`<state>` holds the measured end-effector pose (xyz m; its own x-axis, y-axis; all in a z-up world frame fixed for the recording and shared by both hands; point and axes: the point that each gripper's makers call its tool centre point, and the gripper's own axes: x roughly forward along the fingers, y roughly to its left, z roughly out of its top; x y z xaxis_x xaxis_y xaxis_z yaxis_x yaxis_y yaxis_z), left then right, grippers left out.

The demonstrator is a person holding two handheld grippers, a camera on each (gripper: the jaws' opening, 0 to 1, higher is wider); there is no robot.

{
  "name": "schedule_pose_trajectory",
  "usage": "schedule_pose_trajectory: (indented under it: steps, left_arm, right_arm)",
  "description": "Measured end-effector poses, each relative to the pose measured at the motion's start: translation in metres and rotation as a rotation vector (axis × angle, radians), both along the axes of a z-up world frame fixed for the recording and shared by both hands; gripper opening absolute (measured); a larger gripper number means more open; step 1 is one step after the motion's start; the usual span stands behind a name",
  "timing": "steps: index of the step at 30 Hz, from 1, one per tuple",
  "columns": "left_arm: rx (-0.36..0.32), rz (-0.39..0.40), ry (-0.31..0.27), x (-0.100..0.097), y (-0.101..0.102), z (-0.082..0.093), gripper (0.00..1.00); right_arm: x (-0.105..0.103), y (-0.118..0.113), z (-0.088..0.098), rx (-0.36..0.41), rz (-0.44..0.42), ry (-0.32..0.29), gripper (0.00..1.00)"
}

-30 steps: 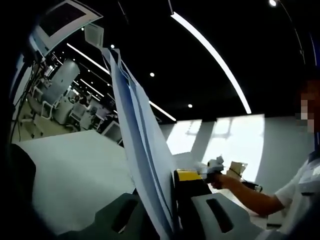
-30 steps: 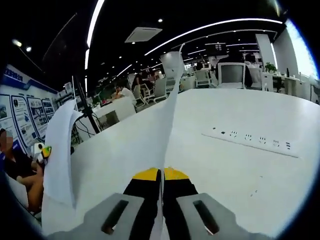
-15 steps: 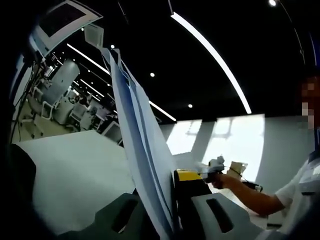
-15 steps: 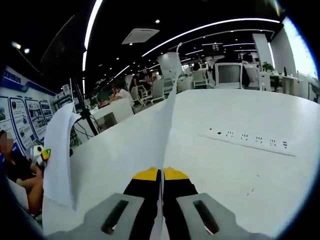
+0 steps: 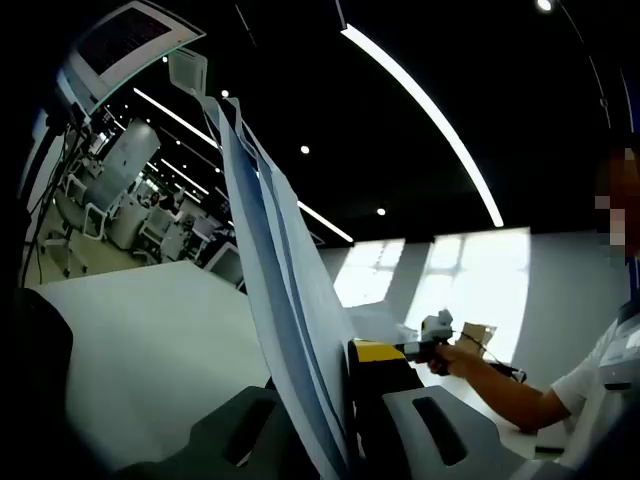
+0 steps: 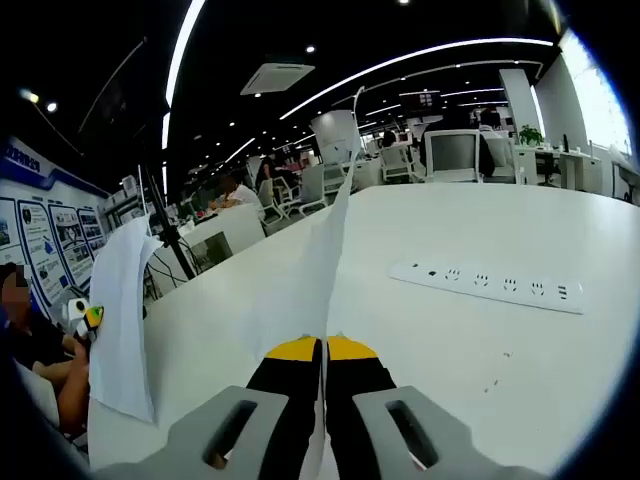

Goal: Organize the stack of printing papers by aligning and flattening the scattered papers on the table

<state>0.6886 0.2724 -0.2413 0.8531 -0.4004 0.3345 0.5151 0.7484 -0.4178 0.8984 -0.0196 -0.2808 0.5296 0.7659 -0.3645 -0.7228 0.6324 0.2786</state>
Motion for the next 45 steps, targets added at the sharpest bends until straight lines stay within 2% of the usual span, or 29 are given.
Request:
schedule_pose_trajectory:
  steps: [15,21,34,45]
  left_arm:
    - [0.006,0.006,0.000,0.000,0.000,0.000,0.09]
    - [0.004,0.006,0.000,0.001,0.001,0.000,0.09]
    - [0.013,0.012,0.000,0.001,0.001,-0.001,0.09]
    - [0.014,0.011,0.000,0.001,0.001,-0.001,0.09]
  right_arm:
    - [-0.003,-0.001,0.010,0.010,-0.009,-0.007,0.00]
    - [-0.007,-0.001,0.026,0.017,-0.007,-0.044,0.00]
    - [-0.009,0.000,0.038,0.040,-0.004,-0.069,0.00]
    - [-0.011,0.002,0.046,0.088,-0.002,-0.050,0.00]
